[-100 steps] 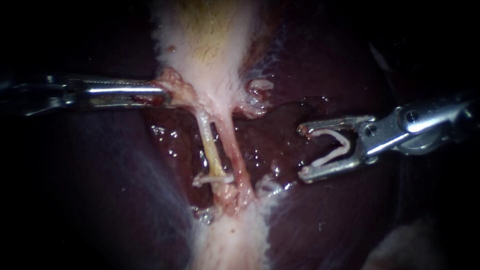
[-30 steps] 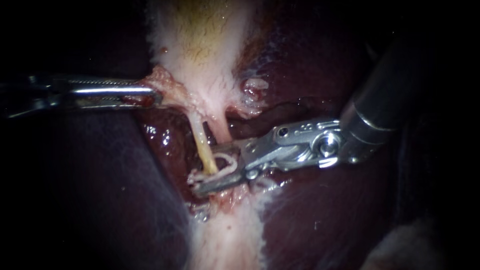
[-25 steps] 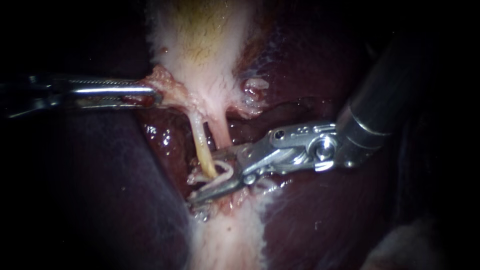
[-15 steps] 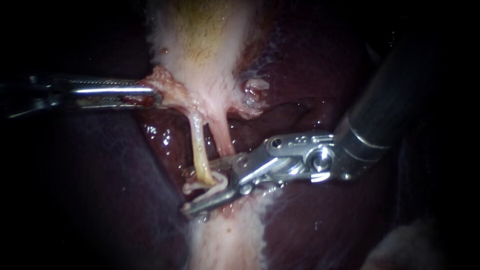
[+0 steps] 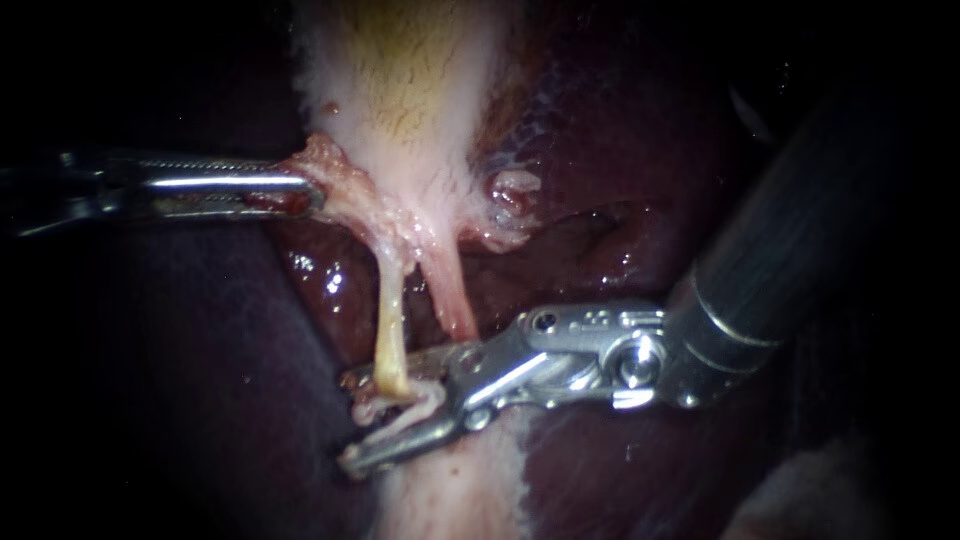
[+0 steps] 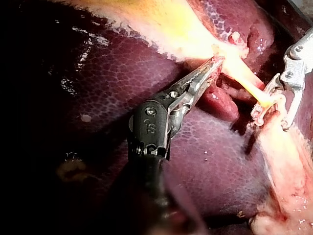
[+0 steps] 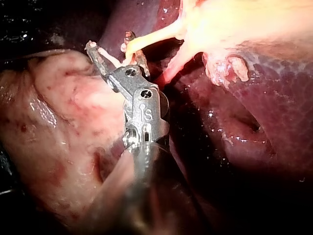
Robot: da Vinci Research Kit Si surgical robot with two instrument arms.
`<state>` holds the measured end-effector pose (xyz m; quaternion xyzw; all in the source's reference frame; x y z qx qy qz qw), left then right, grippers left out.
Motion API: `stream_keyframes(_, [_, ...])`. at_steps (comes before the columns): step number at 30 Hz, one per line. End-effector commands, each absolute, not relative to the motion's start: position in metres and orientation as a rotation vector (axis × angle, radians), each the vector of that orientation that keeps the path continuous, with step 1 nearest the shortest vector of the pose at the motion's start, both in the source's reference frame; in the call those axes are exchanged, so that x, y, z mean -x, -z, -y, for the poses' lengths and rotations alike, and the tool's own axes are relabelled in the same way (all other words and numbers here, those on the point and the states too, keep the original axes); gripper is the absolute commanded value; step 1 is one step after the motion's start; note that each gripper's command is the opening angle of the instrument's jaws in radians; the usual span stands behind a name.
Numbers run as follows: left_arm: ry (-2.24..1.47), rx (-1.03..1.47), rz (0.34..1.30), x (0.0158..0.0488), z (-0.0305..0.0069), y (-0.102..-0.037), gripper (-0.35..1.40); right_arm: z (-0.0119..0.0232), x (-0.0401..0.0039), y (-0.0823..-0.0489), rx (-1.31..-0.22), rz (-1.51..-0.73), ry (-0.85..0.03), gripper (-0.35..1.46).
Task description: Clipping second clip left tube
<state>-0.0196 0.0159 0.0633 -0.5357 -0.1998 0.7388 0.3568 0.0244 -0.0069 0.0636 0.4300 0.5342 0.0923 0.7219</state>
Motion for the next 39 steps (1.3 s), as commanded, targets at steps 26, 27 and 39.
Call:
stream_keyframes(26, [-1.907, 1.383, 0.517, 0.0197, -0.0159, -0.0634, -0.35, 0.0055, -0.0224, -0.0654, -0.980, -1.148, -0.299, -0.35])
stream_keyframes(27, [-1.907, 1.383, 0.517, 0.0197, -0.0159, -0.0634, -0.35, 0.0055, -0.0223, -0.0655, -0.979, -1.142, -0.297, -0.35])
stream_keyframes(39, [-1.907, 1.383, 0.517, 0.0196, -0.0160, -0.0635, -0.35, 0.0051, -0.0218, -0.0662, -0.987, -1.137, -0.305, -0.35])
